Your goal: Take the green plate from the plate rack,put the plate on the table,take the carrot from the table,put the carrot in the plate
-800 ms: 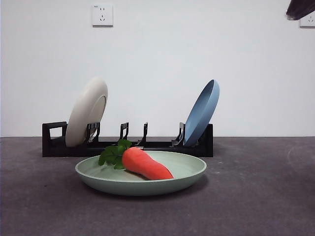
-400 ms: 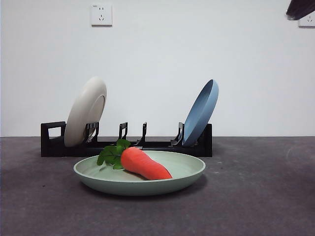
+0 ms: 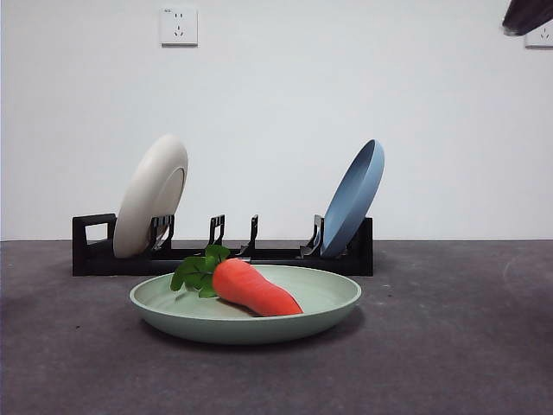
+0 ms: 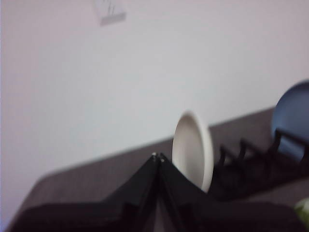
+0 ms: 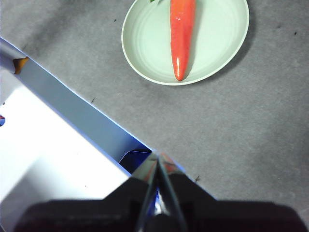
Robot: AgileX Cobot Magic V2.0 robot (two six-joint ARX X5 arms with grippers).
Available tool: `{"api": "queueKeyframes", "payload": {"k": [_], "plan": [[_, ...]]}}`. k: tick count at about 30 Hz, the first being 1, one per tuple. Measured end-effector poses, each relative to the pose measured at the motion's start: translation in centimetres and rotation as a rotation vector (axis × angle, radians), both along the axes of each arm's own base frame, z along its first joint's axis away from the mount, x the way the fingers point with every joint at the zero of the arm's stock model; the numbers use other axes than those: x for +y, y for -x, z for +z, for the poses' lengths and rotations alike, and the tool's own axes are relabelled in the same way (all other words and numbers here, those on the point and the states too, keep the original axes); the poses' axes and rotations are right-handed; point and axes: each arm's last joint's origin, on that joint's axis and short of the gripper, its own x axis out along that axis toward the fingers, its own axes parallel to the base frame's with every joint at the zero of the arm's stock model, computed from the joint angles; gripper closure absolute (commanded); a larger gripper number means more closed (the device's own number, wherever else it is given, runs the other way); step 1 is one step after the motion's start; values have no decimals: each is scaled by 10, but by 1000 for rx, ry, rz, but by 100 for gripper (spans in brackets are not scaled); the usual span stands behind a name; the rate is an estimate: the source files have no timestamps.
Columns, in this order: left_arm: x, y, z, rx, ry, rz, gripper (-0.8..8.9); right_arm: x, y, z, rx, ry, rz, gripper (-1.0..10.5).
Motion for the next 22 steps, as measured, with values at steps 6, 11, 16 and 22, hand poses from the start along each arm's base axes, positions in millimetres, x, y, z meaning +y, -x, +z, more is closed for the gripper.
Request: {"api": "queueKeyframes", "payload": {"k": [6,11,16,22], "plan": [[8,-2,-44,60,57,83,817,0,0,0,0,0,0,945],[11,-2,-72,96,85,103,817,0,0,0,0,0,0,945],[11,-2,-94,116,105,104,817,0,0,0,0,0,0,945],[11,0,-103,176,120,106,816,0,0,0,0,0,0,945]]}}
